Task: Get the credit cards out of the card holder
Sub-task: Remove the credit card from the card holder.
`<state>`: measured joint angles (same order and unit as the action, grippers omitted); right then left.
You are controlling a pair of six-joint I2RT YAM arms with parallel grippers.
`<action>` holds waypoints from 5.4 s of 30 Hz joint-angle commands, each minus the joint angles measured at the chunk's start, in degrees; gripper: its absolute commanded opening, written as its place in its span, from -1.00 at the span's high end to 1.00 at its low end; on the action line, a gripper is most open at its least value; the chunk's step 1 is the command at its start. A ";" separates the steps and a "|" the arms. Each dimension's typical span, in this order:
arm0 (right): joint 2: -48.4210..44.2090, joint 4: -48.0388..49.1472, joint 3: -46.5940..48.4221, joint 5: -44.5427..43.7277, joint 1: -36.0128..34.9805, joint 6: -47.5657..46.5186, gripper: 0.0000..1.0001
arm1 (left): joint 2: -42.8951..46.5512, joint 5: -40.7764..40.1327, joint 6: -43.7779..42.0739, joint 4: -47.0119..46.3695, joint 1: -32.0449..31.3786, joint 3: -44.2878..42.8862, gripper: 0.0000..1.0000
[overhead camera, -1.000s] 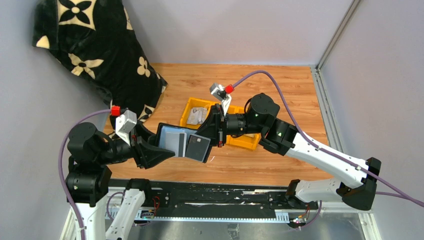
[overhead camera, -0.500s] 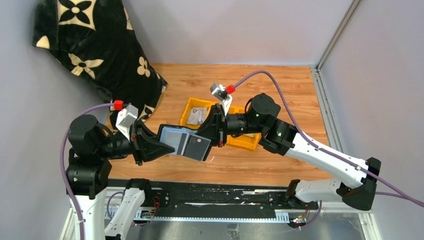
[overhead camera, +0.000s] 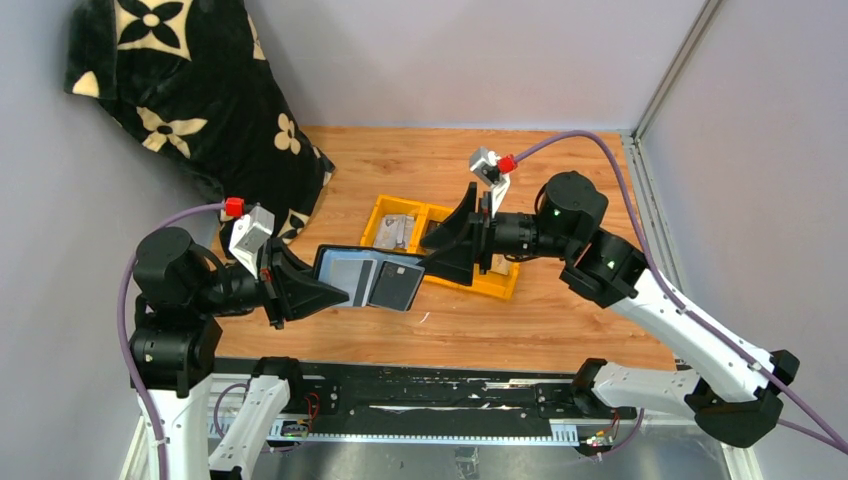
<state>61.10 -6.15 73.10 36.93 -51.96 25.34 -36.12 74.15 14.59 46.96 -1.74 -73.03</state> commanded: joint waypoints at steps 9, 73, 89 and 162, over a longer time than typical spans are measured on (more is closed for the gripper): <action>4.36 -0.43 9.68 10.04 0.93 -1.57 -0.51 | 1.12 1.40 0.43 -0.18 -0.21 -0.14 0.96; 1.46 11.79 -0.70 -1.97 -1.18 10.54 -0.08 | 2.76 -11.27 18.27 -19.30 -0.22 11.06 1.00; 13.17 22.01 -0.82 5.89 -5.08 17.09 0.12 | 4.96 -7.11 27.95 -28.38 -0.27 13.03 1.00; 12.02 24.68 -2.39 5.00 -5.24 19.17 0.52 | 3.73 -4.21 24.63 -24.87 -0.23 13.91 0.70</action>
<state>72.47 18.85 66.94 43.31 -57.12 44.29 -32.82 70.26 39.44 22.46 -1.96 -57.71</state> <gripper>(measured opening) 0.273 0.143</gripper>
